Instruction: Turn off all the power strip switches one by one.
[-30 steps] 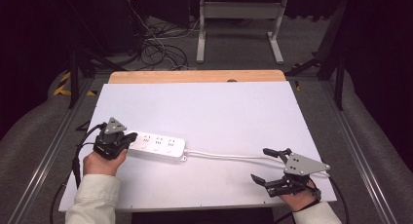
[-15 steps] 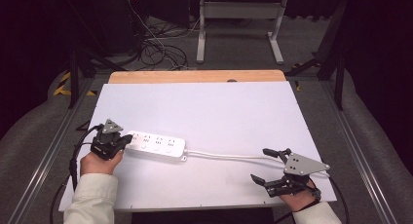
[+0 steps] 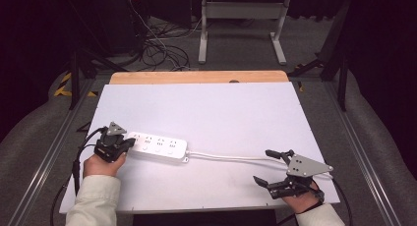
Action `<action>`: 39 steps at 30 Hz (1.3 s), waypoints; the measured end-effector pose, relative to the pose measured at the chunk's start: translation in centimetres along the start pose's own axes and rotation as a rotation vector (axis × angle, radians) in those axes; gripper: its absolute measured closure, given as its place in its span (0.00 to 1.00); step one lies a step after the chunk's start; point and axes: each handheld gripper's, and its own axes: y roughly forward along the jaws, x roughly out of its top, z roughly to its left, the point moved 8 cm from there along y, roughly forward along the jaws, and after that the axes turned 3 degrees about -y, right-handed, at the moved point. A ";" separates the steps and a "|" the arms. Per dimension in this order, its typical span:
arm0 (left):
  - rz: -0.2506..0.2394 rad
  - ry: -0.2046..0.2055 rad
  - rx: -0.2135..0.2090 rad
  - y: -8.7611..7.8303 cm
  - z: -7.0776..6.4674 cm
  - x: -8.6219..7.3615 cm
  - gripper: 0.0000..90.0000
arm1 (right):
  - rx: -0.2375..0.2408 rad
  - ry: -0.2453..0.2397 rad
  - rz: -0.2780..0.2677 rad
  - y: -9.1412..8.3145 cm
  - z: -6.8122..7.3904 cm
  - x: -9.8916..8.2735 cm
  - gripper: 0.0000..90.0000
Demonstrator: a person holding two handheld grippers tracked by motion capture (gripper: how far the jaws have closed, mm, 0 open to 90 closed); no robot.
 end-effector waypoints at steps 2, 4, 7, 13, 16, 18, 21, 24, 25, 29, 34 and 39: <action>0.001 -0.002 0.001 0.1 -0.1 -0.1 1.00 | 0.002 -0.001 -0.001 0.0 0.0 0.0 0.14; -0.002 -0.007 -0.003 0.2 -0.1 0.0 1.00 | 0.002 -0.001 0.000 0.0 0.0 0.0 0.14; -0.005 0.013 0.018 0.2 0.0 -0.1 1.00 | 0.002 0.001 0.000 0.0 0.0 0.0 0.14; -0.010 0.004 0.018 0.4 -0.1 -0.3 1.00 | 0.001 -0.003 -0.001 0.0 0.1 0.0 0.14; -0.015 0.001 0.012 0.4 -0.1 -0.3 1.00 | 0.002 -0.003 -0.001 0.0 0.1 0.0 0.14; -0.016 -0.001 0.012 0.4 -0.1 -0.3 1.00 | 0.002 -0.003 -0.001 0.0 0.1 0.0 0.14; -0.017 -0.018 0.007 0.4 0.0 -0.3 1.00 | 0.003 -0.005 0.000 0.0 0.1 0.0 0.14; -0.012 -0.034 -0.007 0.4 0.0 -0.4 1.00 | 0.000 -0.003 -0.001 -0.1 0.1 0.0 0.14; -0.011 -0.033 -0.001 0.4 0.0 -0.4 1.00 | 0.001 -0.003 -0.002 -0.1 0.1 0.0 0.14; -0.020 -0.033 0.000 0.4 -0.1 -0.4 1.00 | 0.004 -0.005 -0.001 -0.1 0.1 0.0 0.14; -0.018 -0.015 0.022 0.4 -0.1 -0.4 1.00 | 0.001 -0.006 -0.002 -0.1 0.1 0.1 0.14; -0.018 -0.020 0.027 0.5 -0.3 -0.4 1.00 | 0.001 -0.006 -0.002 -0.1 0.2 0.1 0.14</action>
